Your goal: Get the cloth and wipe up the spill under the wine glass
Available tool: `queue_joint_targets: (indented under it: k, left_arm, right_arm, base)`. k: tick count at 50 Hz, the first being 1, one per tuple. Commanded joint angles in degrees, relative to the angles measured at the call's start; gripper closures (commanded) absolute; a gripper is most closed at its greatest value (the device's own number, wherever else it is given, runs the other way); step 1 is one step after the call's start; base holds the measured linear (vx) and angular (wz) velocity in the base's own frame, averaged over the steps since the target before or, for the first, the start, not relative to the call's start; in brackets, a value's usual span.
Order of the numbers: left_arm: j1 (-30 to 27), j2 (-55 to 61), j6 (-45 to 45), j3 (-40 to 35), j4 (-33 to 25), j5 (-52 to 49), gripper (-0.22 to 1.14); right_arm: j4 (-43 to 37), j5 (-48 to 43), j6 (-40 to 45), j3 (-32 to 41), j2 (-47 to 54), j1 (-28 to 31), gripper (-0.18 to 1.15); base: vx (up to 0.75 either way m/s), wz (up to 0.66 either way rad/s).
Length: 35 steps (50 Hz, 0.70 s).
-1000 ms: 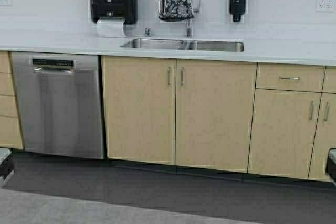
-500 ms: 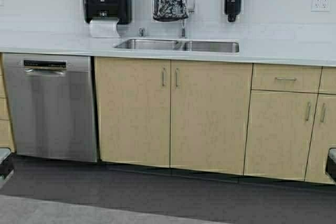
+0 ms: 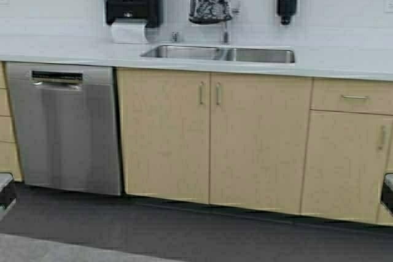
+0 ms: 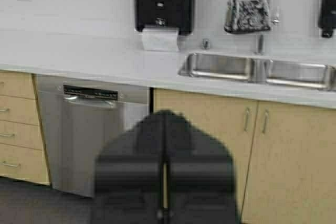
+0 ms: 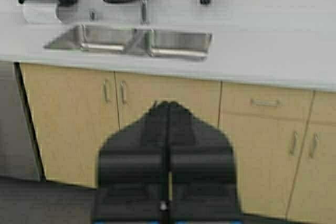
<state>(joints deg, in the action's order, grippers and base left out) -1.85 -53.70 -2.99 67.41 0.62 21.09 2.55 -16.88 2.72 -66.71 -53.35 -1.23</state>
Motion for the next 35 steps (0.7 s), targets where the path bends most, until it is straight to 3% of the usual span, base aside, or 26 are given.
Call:
queue_joint_targets:
  k: [1,35]
  left_arm:
    - [-0.09,0.09,-0.62,-1.14,1.41,0.53,0.89]
    - [-0.09,0.44,-0.88,-0.53,1.76,1.67,0.89]
  right_arm:
    - [0.18,-0.53,0.26,1.49,-0.62,0.00,0.92]
    - [0.53,-0.53,1.23,0.62,-1.14,4.48,0.92]
  base:
    - [0.27,0.13]
    - [0.31,0.15]
